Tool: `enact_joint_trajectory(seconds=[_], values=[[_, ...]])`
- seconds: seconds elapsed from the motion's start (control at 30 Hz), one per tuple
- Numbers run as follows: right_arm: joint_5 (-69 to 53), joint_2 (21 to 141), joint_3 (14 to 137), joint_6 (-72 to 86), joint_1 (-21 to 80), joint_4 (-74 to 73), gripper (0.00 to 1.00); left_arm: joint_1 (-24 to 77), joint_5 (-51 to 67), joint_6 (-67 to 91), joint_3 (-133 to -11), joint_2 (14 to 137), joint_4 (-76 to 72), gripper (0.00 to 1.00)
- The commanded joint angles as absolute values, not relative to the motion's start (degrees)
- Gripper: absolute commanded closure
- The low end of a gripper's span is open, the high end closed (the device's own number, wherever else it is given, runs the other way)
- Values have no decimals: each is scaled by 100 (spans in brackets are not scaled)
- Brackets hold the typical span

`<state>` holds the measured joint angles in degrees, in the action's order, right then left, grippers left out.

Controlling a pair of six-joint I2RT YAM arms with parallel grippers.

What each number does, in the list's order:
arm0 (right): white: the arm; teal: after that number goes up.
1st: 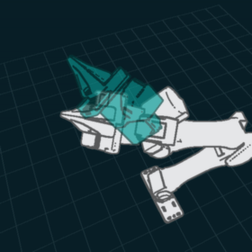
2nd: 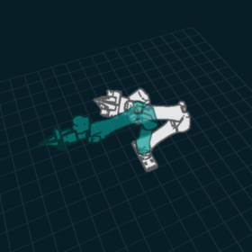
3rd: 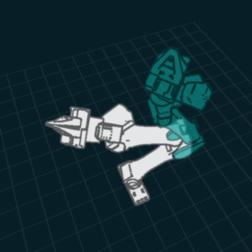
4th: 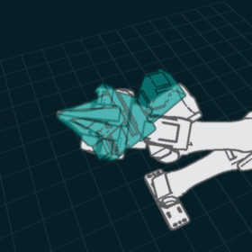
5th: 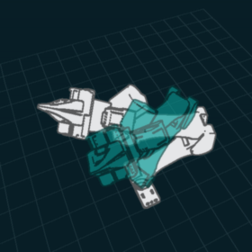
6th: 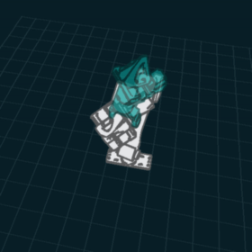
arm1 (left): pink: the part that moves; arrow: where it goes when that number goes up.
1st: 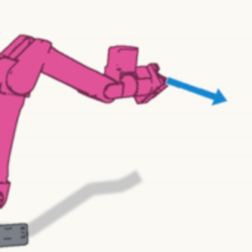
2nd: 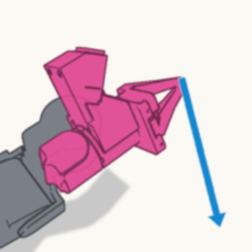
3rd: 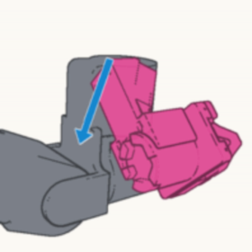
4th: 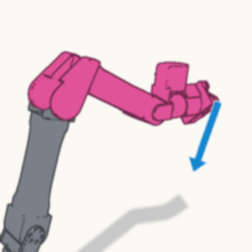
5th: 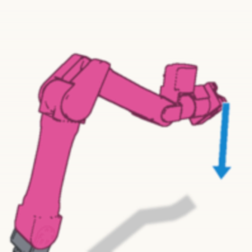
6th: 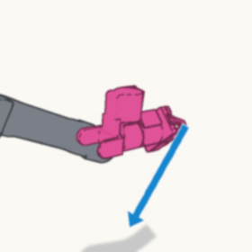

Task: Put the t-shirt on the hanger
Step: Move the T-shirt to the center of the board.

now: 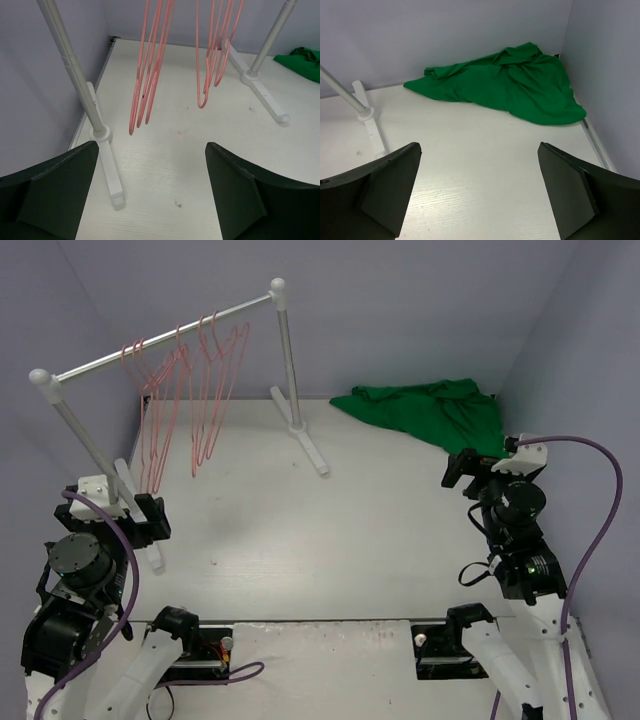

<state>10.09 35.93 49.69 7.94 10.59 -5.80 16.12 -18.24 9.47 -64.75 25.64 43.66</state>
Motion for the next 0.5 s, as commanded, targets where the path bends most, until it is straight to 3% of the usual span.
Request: enact_joint_trajectory(seconds=[0.0, 0.13, 0.27, 0.47], values=[[1169, 3954, 5177, 795, 1081, -184, 0, 1626, -1872, 1056, -6574, 2806, 4122, 16], [1031, 4756, 5549, 990, 1090, -66, 0, 1626, -1735, 1122, -6618, 3045, 4122, 16], [1234, 6417, 6227, 1168, 1087, -62, 0, 1626, -1693, 1202, -6810, 3435, 4123, 16], [1453, 9393, 8179, 1802, 873, -62, 0, 1626, -1498, 1151, -7247, 4065, 4209, 17]])
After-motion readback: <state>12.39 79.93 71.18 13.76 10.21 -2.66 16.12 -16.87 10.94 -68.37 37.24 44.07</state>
